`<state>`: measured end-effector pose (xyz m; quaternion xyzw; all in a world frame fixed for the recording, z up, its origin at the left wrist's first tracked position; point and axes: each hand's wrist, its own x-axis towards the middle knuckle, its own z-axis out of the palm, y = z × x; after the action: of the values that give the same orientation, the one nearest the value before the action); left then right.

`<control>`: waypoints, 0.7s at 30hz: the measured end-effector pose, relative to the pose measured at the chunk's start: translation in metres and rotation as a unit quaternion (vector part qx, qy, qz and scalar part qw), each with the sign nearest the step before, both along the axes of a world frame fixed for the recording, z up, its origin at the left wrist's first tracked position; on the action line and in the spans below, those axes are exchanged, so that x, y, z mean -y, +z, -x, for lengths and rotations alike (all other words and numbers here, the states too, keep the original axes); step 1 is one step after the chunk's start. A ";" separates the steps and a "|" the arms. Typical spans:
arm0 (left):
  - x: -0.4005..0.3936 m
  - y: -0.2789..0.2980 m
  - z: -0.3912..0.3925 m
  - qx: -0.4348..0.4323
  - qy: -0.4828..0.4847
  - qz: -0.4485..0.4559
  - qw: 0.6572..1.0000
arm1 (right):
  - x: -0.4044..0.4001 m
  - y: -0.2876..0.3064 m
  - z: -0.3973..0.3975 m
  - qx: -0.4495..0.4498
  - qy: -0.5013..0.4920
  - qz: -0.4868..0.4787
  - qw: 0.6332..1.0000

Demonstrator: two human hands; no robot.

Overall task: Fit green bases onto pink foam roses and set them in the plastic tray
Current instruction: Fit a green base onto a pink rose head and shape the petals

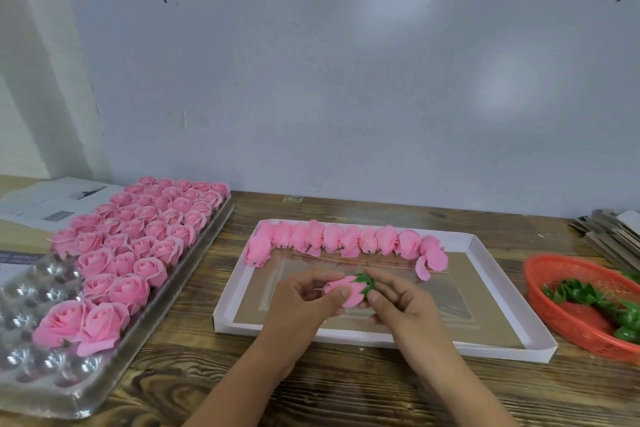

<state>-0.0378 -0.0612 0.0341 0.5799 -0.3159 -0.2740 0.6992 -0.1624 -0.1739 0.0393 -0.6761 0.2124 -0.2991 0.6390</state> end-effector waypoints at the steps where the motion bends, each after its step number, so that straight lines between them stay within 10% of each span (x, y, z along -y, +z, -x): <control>1: 0.000 0.000 0.000 -0.003 -0.002 0.001 1.000 | 0.000 -0.001 0.000 0.000 0.002 0.004 1.000; 21: -0.003 0.003 0.001 -0.014 -0.044 0.001 0.999 | 0.010 -0.008 0.004 -0.011 0.010 0.066 0.998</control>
<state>-0.0384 -0.0579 0.0372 0.5608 -0.3314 -0.3125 0.6914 -0.1661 -0.1839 0.0317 -0.7216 0.1927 -0.2991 0.5939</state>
